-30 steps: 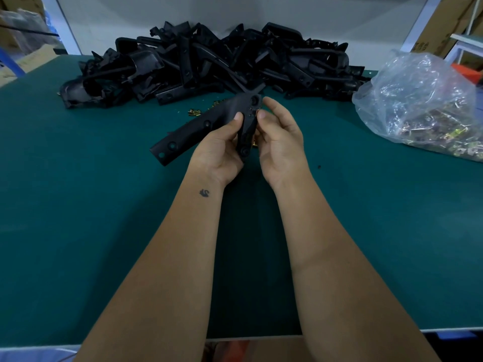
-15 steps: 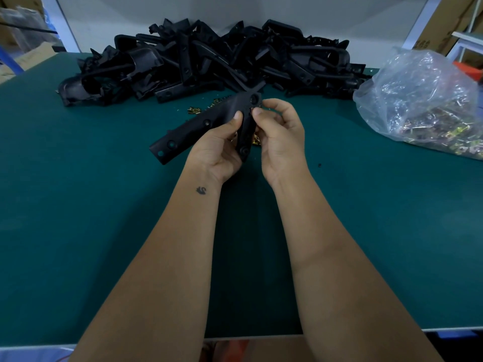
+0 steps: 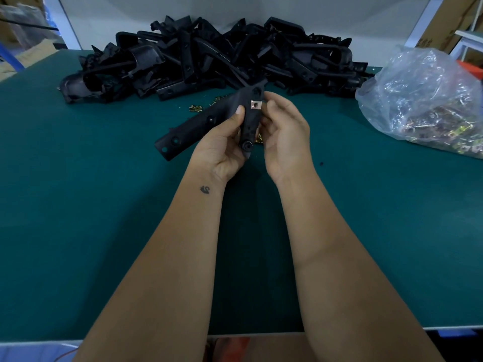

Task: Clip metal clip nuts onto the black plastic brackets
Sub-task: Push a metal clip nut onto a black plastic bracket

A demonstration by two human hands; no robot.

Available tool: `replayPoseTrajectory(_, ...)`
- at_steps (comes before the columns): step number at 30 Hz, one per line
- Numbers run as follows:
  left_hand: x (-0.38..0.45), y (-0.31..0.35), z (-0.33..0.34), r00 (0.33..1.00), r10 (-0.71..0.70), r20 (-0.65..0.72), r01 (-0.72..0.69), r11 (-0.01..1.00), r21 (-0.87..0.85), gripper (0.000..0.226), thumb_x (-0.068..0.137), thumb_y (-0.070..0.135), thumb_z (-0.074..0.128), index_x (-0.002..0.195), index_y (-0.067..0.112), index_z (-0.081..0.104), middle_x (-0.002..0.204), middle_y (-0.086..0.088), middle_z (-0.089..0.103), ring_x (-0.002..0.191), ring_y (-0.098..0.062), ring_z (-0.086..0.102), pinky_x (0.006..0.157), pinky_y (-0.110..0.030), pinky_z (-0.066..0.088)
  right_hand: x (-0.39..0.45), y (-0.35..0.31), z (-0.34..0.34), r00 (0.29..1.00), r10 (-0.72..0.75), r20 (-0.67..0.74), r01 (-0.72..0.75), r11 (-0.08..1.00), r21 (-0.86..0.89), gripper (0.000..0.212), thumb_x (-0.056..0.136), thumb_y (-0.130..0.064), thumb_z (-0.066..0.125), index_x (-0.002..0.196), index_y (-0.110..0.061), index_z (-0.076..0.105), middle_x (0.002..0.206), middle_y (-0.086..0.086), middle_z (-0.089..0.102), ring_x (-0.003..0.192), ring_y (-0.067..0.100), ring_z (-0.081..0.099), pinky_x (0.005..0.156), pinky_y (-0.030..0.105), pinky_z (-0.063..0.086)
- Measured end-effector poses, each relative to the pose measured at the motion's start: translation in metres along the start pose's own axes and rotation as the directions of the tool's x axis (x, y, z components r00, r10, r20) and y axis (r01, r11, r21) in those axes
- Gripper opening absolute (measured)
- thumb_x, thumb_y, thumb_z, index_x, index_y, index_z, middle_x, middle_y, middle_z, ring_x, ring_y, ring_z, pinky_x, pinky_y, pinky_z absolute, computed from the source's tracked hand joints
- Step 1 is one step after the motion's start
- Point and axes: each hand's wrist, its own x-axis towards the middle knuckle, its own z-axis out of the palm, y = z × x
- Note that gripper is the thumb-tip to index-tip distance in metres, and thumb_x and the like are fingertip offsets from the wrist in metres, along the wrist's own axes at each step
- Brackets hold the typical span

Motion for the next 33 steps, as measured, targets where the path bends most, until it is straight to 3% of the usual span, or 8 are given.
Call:
replayPoseTrajectory(6, -0.002, -0.001, -0.003, 0.997, -0.065, 0.032, 0.068, 0.991, -0.113, 0.025, 0.095, 0.009, 0.058, 0.080, -0.003, 0.074, 0.084, -0.015, 0.074, 0.072, -0.021, 0.073, 0.071, -0.028, 0.061, 0.002, 0.000, -0.001, 0.998, 0.034, 0.043, -0.039, 0.993, 0.112, 0.018, 0.094, -0.001, 0.058, 0.107, -0.010, 0.067, 0.092, 0.009, 0.070, 0.085, 0.020, 0.064, 0.084, 0.035, 0.052)
replayPoseTrajectory(11, -0.004, 0.004, -0.005, 0.989, -0.142, 0.029, 0.145, 0.965, -0.217, 0.016, 0.083, 0.008, 0.066, 0.089, -0.006, 0.072, 0.086, -0.017, 0.073, 0.068, -0.025, 0.073, 0.064, -0.032, 0.062, 0.002, 0.002, -0.001, 0.983, 0.091, 0.160, -0.124, 0.970, 0.210, 0.020, 0.093, -0.001, 0.057, 0.108, -0.011, 0.065, 0.086, 0.003, 0.074, 0.079, 0.013, 0.069, 0.076, 0.027, 0.057)
replayPoseTrajectory(15, -0.003, 0.007, -0.007, 0.988, -0.149, 0.042, 0.155, 0.960, -0.234, 0.019, 0.070, 0.006, 0.069, 0.079, -0.010, 0.074, 0.083, -0.020, 0.074, 0.065, -0.028, 0.074, 0.054, -0.033, 0.061, 0.000, 0.002, 0.000, 0.966, 0.120, 0.229, -0.170, 0.962, 0.213, 0.022, 0.092, 0.001, 0.055, 0.110, -0.009, 0.063, 0.092, 0.005, 0.071, 0.085, 0.014, 0.068, 0.083, 0.028, 0.056)
replayPoseTrajectory(21, 0.004, 0.016, -0.017, 0.983, -0.185, -0.015, 0.179, 0.965, -0.189, 0.022, 0.066, 0.008, 0.072, 0.080, -0.009, 0.075, 0.086, -0.018, 0.074, 0.065, -0.028, 0.074, 0.064, -0.035, 0.062, -0.001, -0.003, 0.004, 0.963, 0.133, 0.233, -0.156, 0.985, 0.080, 0.016, 0.093, 0.006, 0.054, 0.098, -0.008, 0.058, 0.085, 0.007, 0.064, 0.074, 0.014, 0.063, 0.067, 0.025, 0.054)
replayPoseTrajectory(26, 0.008, 0.013, -0.012, 0.991, -0.130, -0.044, 0.125, 0.987, -0.100, 0.018, 0.069, 0.008, 0.069, 0.076, -0.007, 0.075, 0.081, -0.017, 0.074, 0.065, -0.025, 0.073, 0.060, -0.031, 0.062, 0.002, 0.003, 0.006, 0.995, 0.039, 0.092, -0.038, 0.999, -0.010, 0.016, 0.091, 0.007, 0.057, 0.089, -0.008, 0.059, 0.075, 0.006, 0.055, 0.070, 0.013, 0.058, 0.072, 0.027, 0.050)
replayPoseTrajectory(28, 0.009, 0.012, -0.012, 0.994, -0.103, -0.045, 0.098, 0.991, -0.093, 0.021, 0.078, 0.007, 0.065, 0.092, -0.009, 0.071, 0.088, -0.019, 0.072, 0.075, -0.027, 0.072, 0.074, -0.035, 0.062, 0.004, 0.006, 0.006, 0.999, -0.006, 0.041, 0.009, 0.997, -0.076, 0.014, 0.091, 0.005, 0.059, 0.090, -0.008, 0.061, 0.071, 0.001, 0.061, 0.071, 0.012, 0.060, 0.077, 0.030, 0.051)
replayPoseTrajectory(30, 0.010, 0.014, -0.013, 0.994, -0.095, -0.058, 0.089, 0.991, -0.096, 0.017, 0.093, 0.003, 0.053, 0.100, -0.010, 0.063, 0.086, -0.023, 0.071, 0.078, -0.031, 0.070, 0.073, -0.038, 0.060, 0.006, 0.007, 0.005, 0.999, -0.020, 0.030, 0.024, 0.988, -0.153, 0.012, 0.092, 0.002, 0.059, 0.092, -0.009, 0.064, 0.078, 0.003, 0.067, 0.077, 0.015, 0.064, 0.079, 0.031, 0.052)
replayPoseTrajectory(33, 0.011, 0.020, -0.019, 0.992, -0.070, -0.109, 0.064, 0.997, -0.051, 0.020, 0.101, 0.003, 0.040, 0.100, -0.006, 0.057, 0.086, -0.019, 0.071, 0.086, -0.033, 0.065, 0.071, -0.045, 0.061, 0.009, 0.006, -0.001, 0.999, -0.026, -0.025, 0.014, 0.919, -0.395, 0.015, 0.093, -0.004, 0.056, 0.088, -0.014, 0.066, 0.078, 0.002, 0.070, 0.065, 0.006, 0.064, 0.061, 0.019, 0.050)
